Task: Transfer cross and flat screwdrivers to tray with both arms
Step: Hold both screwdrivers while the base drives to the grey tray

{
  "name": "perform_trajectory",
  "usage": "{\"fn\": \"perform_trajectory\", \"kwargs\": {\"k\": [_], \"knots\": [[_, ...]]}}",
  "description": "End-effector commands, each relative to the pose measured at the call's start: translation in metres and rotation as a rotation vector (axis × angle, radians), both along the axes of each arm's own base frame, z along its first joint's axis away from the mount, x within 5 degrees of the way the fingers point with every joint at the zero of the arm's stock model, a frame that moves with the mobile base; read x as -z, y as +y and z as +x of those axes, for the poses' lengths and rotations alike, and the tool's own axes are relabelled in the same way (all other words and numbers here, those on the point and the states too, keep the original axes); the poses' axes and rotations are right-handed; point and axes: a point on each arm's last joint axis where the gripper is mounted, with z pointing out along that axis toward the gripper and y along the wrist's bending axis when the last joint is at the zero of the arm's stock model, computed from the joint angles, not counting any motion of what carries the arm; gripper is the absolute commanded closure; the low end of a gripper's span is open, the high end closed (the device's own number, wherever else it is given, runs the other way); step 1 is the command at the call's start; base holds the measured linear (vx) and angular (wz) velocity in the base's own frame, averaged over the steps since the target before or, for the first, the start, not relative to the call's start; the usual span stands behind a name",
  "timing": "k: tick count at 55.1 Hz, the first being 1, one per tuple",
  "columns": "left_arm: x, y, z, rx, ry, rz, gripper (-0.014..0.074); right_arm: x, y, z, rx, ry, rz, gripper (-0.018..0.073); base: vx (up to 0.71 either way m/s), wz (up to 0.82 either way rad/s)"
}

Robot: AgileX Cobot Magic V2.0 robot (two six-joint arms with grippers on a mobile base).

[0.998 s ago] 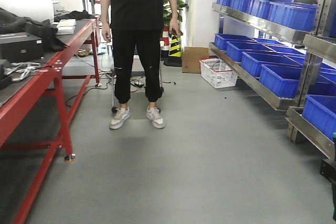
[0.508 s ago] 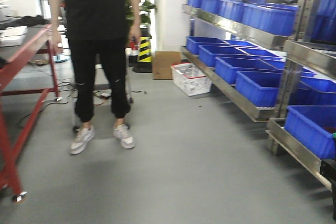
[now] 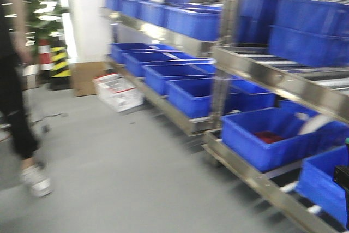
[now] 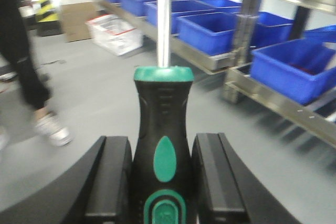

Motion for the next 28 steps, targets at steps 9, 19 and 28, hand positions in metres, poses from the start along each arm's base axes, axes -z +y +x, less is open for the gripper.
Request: {"fn": "perform_trajectory", "kwargs": {"k": [9, 19, 28], "knots": [[-0.0173, 0.0004, 0.0003, -0.01, -0.119, -0.021, 0.0596, -0.0212, -0.0019, -0.0005, 0.017, -0.137, 0.017, 0.0567, 0.45, -0.67], [-0.0173, 0.0004, 0.0003, -0.01, -0.119, -0.021, 0.0596, -0.0212, -0.0019, -0.0005, 0.017, -0.137, 0.017, 0.0567, 0.4, -0.69], [-0.0173, 0.0004, 0.0003, -0.01, -0.119, -0.021, 0.0596, -0.0212, -0.0019, -0.0005, 0.017, -0.137, 0.017, 0.0567, 0.33, -0.75]]}}
